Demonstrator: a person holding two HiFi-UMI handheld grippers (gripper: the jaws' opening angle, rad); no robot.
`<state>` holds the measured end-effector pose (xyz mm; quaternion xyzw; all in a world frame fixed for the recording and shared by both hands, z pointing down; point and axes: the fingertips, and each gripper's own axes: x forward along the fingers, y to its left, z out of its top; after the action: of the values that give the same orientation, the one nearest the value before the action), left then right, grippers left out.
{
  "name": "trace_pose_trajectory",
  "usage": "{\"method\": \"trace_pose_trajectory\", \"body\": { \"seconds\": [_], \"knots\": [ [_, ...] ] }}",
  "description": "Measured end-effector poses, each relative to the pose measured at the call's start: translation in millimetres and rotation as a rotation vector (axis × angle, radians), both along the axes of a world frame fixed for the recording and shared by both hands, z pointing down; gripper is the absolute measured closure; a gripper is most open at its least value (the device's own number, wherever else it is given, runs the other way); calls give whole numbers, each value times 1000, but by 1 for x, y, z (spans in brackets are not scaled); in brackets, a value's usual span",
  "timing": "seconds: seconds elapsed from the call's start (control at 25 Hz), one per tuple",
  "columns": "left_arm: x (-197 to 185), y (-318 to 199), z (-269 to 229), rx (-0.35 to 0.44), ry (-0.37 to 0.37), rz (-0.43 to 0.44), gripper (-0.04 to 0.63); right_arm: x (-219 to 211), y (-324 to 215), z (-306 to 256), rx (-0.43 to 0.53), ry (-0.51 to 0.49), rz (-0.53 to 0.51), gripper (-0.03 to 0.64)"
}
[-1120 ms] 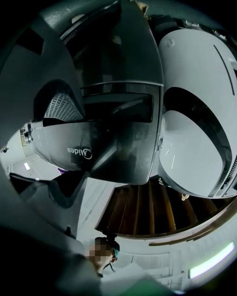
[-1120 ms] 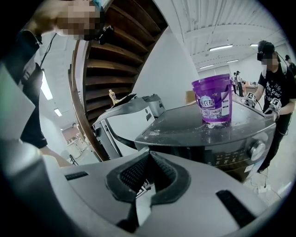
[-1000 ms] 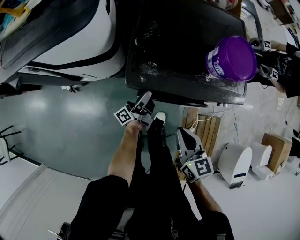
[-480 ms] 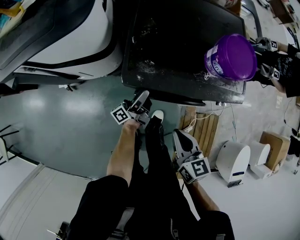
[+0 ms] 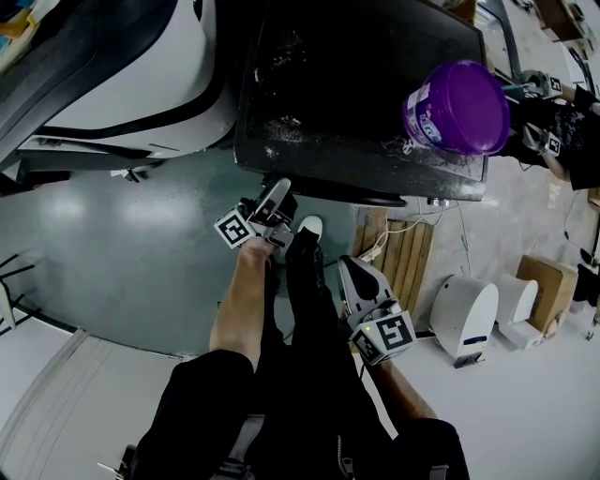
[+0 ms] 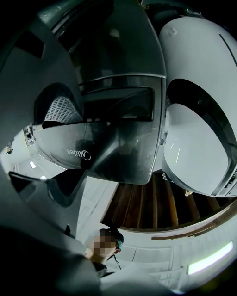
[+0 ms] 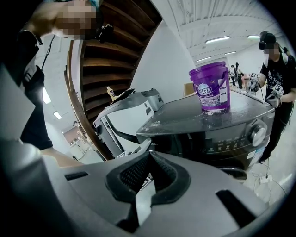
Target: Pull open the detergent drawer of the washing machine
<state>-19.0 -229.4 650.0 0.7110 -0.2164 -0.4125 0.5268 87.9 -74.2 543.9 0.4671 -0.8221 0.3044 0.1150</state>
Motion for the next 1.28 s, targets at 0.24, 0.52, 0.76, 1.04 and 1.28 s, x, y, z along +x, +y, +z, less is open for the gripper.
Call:
{"method": "trace_pose_trajectory", "body": {
  "seconds": [0.24, 0.52, 0.76, 1.04, 1.28],
  "knots": [
    [-1, 13, 2, 2, -2, 9, 319, -3, -1, 1, -2, -7, 7, 611],
    [0, 23, 2, 20, -34, 36, 319, -9, -4, 2, -1, -3, -10, 611],
    [-1, 24, 2, -1, -29, 49, 314, -14, 4, 1, 3, -12, -1, 611],
    [-1, 27, 4, -10, -47, 90, 314, -14, 13, 1, 6, -11, 12, 611],
    [-2, 43, 3, -4, -56, 129, 318, -13, 15, 0, 10, -7, 24, 611]
  ]
}}
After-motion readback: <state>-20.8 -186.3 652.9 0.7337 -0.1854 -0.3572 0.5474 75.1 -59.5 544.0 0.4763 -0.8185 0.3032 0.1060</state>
